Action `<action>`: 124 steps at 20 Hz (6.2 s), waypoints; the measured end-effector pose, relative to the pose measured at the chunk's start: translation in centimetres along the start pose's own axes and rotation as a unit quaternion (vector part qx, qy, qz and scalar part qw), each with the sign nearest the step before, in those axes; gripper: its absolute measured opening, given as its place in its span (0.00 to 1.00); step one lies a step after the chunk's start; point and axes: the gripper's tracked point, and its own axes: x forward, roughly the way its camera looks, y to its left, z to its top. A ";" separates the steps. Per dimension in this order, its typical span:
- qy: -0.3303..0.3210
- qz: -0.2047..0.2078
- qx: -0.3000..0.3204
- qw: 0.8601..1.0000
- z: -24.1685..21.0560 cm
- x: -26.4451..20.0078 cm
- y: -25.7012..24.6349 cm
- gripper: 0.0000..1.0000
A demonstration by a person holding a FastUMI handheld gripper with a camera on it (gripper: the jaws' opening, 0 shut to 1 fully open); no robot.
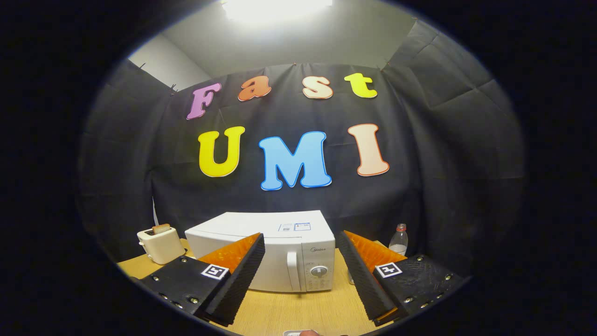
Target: Open the microwave, put the food inside, and close the microwave door.
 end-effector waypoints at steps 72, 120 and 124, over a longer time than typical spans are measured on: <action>0.200 -0.094 0.002 0.975 -18.3 -7.8 15.2 0.25; 0.167 0.234 0.041 0.957 -3.4 -12.5 18.8 0.99; 0.198 0.216 0.035 0.955 -5.2 -11.4 13.7 0.99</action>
